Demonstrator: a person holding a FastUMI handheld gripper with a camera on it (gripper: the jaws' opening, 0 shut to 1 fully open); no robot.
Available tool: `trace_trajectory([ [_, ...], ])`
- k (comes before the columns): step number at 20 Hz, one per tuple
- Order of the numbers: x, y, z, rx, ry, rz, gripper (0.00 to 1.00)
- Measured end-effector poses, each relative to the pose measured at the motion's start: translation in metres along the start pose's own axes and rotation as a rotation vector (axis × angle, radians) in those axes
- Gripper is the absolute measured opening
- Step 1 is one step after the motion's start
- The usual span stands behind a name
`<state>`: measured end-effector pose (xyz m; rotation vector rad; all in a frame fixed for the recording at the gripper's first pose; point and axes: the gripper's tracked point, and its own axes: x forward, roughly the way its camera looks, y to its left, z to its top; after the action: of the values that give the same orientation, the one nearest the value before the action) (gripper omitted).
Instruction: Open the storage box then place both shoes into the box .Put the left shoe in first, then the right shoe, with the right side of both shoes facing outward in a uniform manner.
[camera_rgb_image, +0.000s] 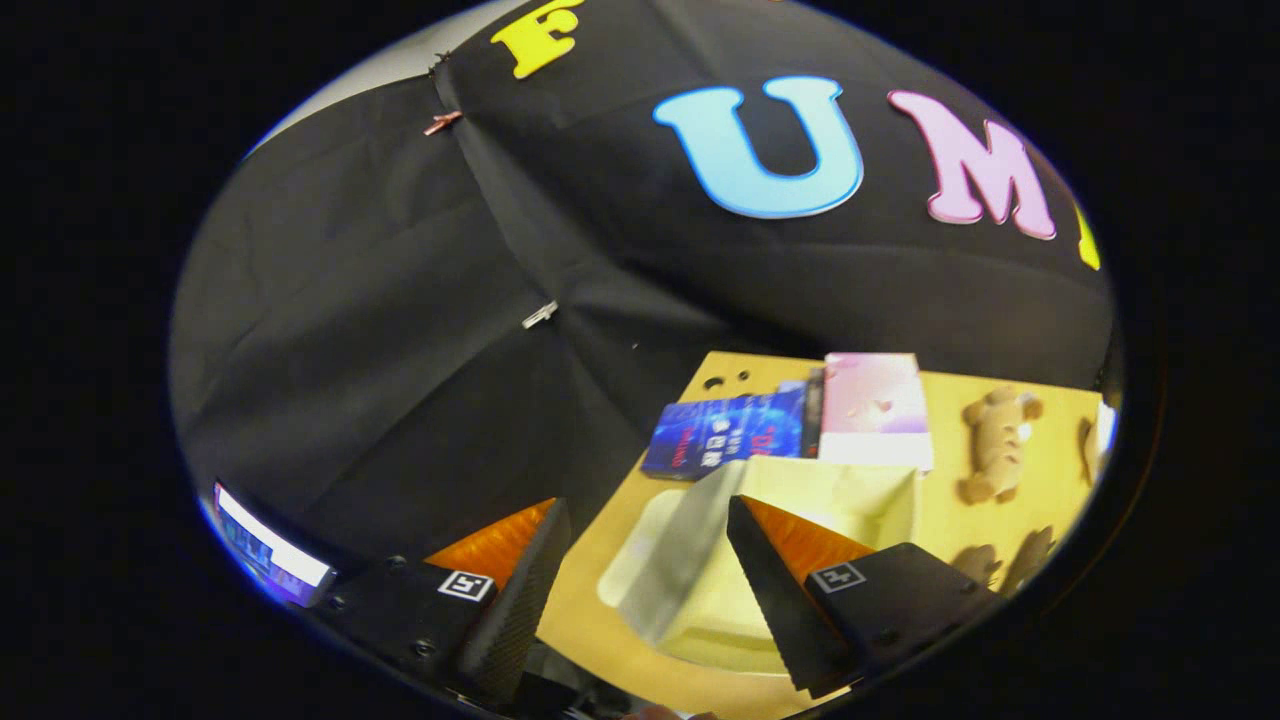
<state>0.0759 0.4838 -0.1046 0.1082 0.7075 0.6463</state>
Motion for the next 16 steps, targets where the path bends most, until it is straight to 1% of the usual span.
trace_trajectory([
  [2, -0.026, -0.045, -0.004, -0.016, -0.040, -0.072, 0.98],
  [5, -0.062, -0.126, -0.023, -0.021, -0.046, -0.201, 0.98],
  [8, -0.093, -0.198, -0.056, 0.009, -0.024, -0.308, 0.99],
  [10, -0.109, -0.247, -0.090, 0.008, 0.012, -0.381, 0.99],
  [13, -0.119, -0.297, -0.154, 0.058, 0.114, -0.432, 0.99],
  [16, -0.124, -0.336, -0.203, 0.088, 0.173, -0.474, 0.99],
])
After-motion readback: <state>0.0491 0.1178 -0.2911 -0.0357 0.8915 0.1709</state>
